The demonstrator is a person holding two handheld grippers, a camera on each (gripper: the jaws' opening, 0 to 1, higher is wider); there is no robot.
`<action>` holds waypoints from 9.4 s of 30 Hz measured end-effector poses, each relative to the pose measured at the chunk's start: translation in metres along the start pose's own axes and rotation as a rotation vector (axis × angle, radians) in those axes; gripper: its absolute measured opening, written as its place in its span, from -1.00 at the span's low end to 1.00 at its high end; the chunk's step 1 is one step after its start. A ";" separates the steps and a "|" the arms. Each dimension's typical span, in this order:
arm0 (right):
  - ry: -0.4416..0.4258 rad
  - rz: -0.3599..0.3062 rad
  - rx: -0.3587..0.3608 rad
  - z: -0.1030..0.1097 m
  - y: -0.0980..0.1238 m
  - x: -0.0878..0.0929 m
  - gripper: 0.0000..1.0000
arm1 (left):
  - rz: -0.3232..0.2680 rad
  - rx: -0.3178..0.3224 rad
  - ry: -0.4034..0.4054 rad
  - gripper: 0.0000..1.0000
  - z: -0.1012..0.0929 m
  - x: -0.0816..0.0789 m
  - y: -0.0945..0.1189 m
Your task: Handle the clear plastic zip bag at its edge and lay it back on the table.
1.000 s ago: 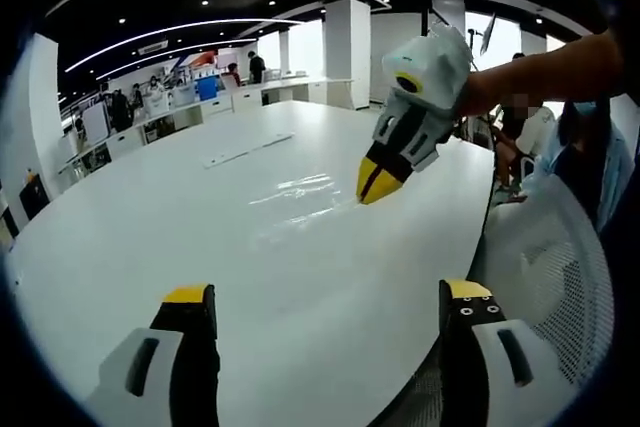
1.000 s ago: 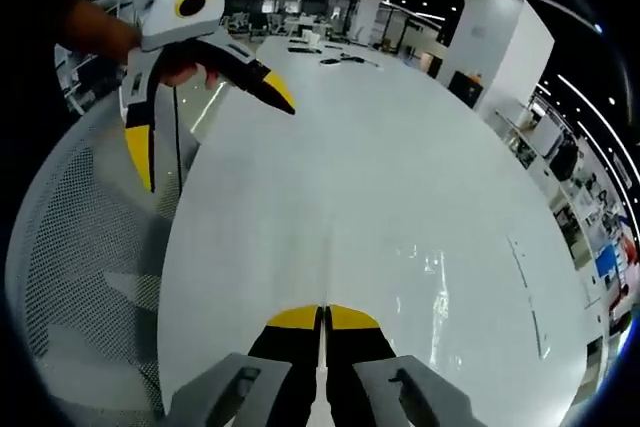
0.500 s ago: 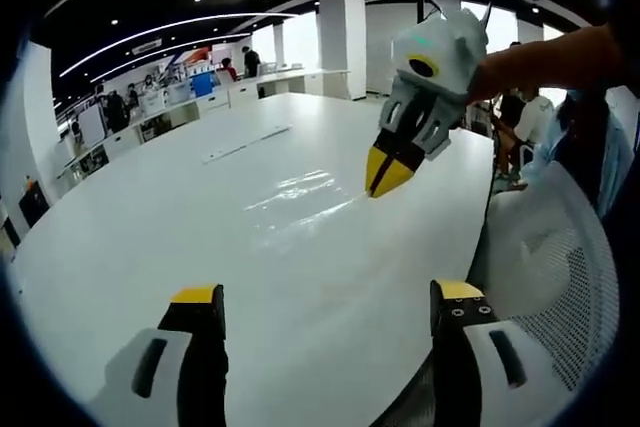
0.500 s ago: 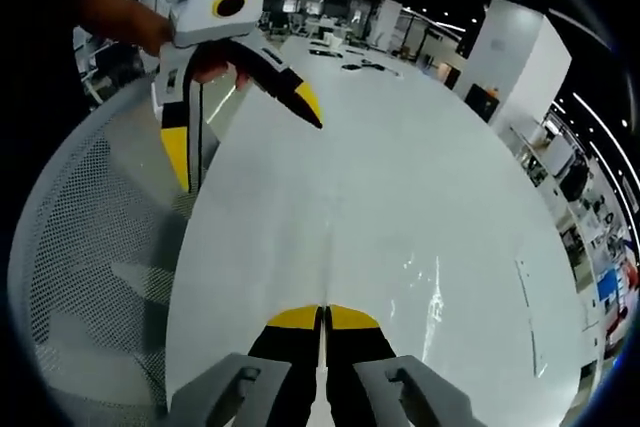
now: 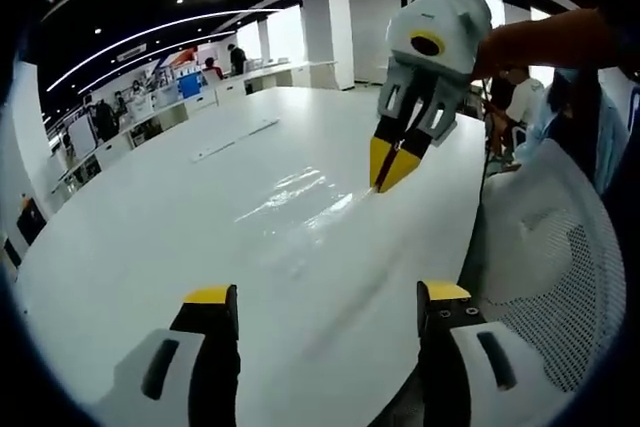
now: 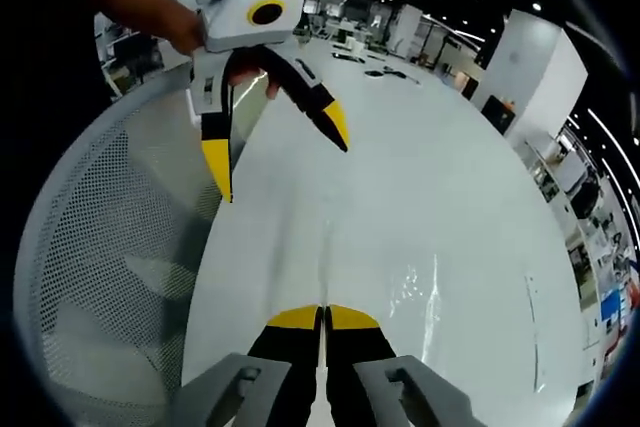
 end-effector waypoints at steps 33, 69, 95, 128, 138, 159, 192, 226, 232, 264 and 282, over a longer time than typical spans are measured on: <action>0.019 -0.008 -0.078 0.012 0.011 -0.002 -1.00 | 0.068 0.110 -0.225 -0.22 -0.006 -0.002 -0.010; -0.042 0.001 -0.096 0.012 0.012 0.001 -0.94 | 0.099 0.217 -0.392 -1.00 -0.005 -0.005 -0.016; -0.015 -0.090 -0.131 0.024 -0.017 -0.035 -0.89 | 0.076 0.234 -0.416 -1.00 -0.012 -0.024 -0.025; -0.070 -0.059 -0.120 0.025 -0.031 -0.040 -1.00 | 0.063 0.259 -0.492 -0.90 -0.015 -0.034 -0.032; -0.088 -0.036 -0.117 0.025 -0.033 -0.039 -1.00 | 0.087 0.272 -0.499 -1.00 -0.015 -0.033 -0.031; -0.131 0.007 -0.123 0.025 -0.031 -0.039 -1.00 | 0.136 0.287 -0.448 -1.00 -0.013 -0.031 -0.032; -0.071 -0.009 -0.127 0.026 -0.038 -0.035 -1.00 | 0.119 0.302 -0.395 -1.00 -0.012 -0.029 -0.035; -0.073 0.002 -0.114 0.024 -0.032 -0.038 -1.00 | 0.105 0.288 -0.379 -0.91 -0.015 -0.031 -0.042; -0.065 0.004 -0.111 0.024 -0.032 -0.039 -1.00 | 0.119 0.287 -0.378 -1.00 -0.015 -0.029 -0.043; -0.121 0.053 -0.107 0.017 -0.026 -0.022 -1.00 | 0.113 0.308 -0.337 -1.00 -0.014 -0.028 -0.045; -0.027 0.010 -0.111 0.022 -0.031 -0.038 -0.92 | 0.095 0.301 -0.357 -1.00 -0.018 -0.025 -0.038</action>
Point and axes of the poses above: the point that each gripper's makers call its tool centre point, and the gripper's own axes: y roughly backward along the fingers, z roughly to its left, x roughly out of its underside, the point moved 10 cm from there along y, roughly backward along the fingers, and after that the axes turned 11 degrees about -y, right-handed, at the moved point
